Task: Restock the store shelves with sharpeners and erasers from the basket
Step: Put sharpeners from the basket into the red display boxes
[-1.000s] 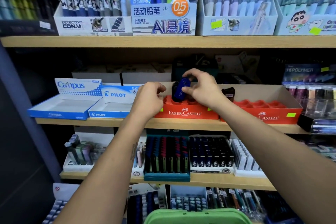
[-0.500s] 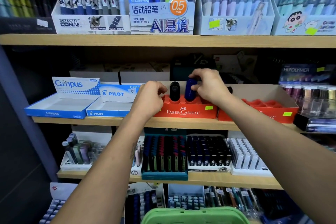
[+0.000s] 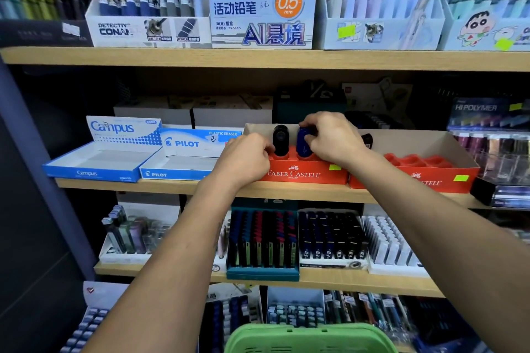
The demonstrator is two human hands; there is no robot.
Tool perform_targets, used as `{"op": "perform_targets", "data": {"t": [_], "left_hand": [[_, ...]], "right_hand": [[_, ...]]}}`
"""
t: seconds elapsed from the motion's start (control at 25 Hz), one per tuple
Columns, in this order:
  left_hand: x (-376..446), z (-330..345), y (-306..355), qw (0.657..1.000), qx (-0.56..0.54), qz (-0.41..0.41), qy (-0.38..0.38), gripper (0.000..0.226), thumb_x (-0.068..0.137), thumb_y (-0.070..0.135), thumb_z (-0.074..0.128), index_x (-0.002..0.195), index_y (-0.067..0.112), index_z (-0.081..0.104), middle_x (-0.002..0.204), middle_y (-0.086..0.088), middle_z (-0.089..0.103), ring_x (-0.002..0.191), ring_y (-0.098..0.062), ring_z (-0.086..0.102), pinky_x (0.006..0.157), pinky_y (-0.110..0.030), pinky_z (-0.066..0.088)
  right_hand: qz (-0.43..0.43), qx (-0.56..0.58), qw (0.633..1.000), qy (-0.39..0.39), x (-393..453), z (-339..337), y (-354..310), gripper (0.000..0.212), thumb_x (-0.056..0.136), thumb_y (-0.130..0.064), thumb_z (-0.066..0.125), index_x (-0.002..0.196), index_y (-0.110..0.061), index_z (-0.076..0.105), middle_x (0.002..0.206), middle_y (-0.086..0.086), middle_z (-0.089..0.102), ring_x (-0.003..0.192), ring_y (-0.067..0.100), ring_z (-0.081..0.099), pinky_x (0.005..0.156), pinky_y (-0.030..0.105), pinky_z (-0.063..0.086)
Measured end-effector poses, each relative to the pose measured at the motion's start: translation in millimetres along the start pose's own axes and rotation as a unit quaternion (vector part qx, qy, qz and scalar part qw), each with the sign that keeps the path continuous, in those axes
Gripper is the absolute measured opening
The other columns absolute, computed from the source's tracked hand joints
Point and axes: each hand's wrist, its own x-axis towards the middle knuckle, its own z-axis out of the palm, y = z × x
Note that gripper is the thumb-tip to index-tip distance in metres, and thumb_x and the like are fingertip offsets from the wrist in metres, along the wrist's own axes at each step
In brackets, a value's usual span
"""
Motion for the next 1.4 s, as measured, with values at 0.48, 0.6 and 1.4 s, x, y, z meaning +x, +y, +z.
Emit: {"op": "perform_targets", "data": {"t": [0.48,0.6,1.4], "left_hand": [[2.5,4.5,4.8,0.995,0.088,0.044,-0.019,0.047,0.101,0.043,0.038,0.072,0.016,0.063,0.066,-0.001,0.054,0.074,-0.027,0.052,0.073,-0.035,0.032],[5.1,5.3,6.2,0.994,0.092,0.051,-0.035,0.045,0.101,0.044,0.036,0.076,0.017,0.062,0.080,-0.007,0.065,0.084,-0.030,0.061,0.075,-0.036,0.040],[6.2,3.2,0.7,0.993,0.071,0.082,-0.042,0.052,0.103,0.047,0.036,0.065,0.020,0.057,0.064,0.004,0.055,0.067,-0.018,0.054,0.070,-0.033,0.034]], "right_hand": [[-0.041,-0.023,0.998,-0.047,25.0,18.1,-36.4,0.035,0.097,-0.029,0.061,0.131,-0.026,0.061,0.128,0.006,0.064,0.122,0.029,0.055,0.101,0.041,0.039],[0.036,0.141,0.989,0.005,34.4,13.8,-38.6,0.031,0.095,-0.027,0.064,0.124,-0.017,0.066,0.122,0.011,0.066,0.115,0.029,0.061,0.093,0.033,0.049],[-0.042,0.029,0.999,-0.003,32.6,2.2,-37.3,0.037,0.081,-0.040,0.079,0.109,-0.016,0.072,0.109,0.009,0.069,0.103,0.027,0.063,0.089,0.039,0.054]]}}
